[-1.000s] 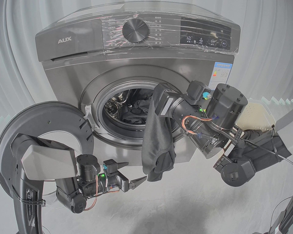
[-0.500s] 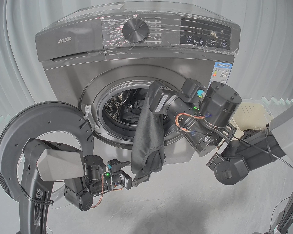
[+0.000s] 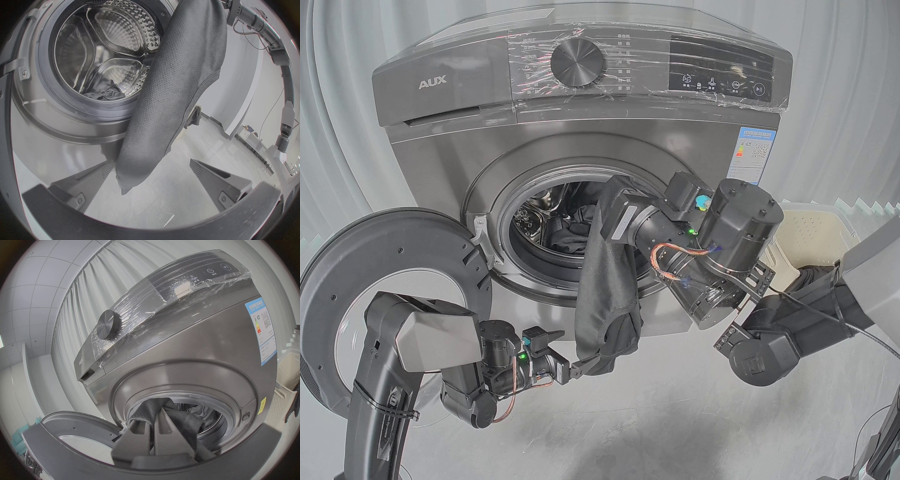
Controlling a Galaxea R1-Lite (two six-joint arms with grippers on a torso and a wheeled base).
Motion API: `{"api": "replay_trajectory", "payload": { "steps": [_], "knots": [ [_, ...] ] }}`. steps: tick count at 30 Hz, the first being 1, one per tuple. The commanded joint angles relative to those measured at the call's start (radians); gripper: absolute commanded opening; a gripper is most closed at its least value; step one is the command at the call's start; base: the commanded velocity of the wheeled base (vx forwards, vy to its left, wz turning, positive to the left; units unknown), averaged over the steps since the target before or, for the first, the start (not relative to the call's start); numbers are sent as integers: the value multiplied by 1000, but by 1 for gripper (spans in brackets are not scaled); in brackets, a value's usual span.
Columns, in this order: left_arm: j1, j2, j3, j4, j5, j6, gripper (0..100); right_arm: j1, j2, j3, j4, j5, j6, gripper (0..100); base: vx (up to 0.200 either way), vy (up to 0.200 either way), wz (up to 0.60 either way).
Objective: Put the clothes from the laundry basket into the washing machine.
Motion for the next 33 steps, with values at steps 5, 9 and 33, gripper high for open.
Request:
{"api": "replay_trajectory", "payload": {
  "steps": [5, 9, 33],
  "knots": [
    [1, 29, -6, -4, 1, 5, 100, 8, 15, -2, -3, -1, 0, 0, 0, 0, 0],
    [-1, 35, -12, -2, -1, 5, 100, 8, 13, -2, -1, -1, 0, 0, 0, 0, 0],
    [7, 75, -161, -4, 10, -21, 100, 14, 15, 7, -8, -3, 1, 0, 0, 0, 0]
  ]
}}
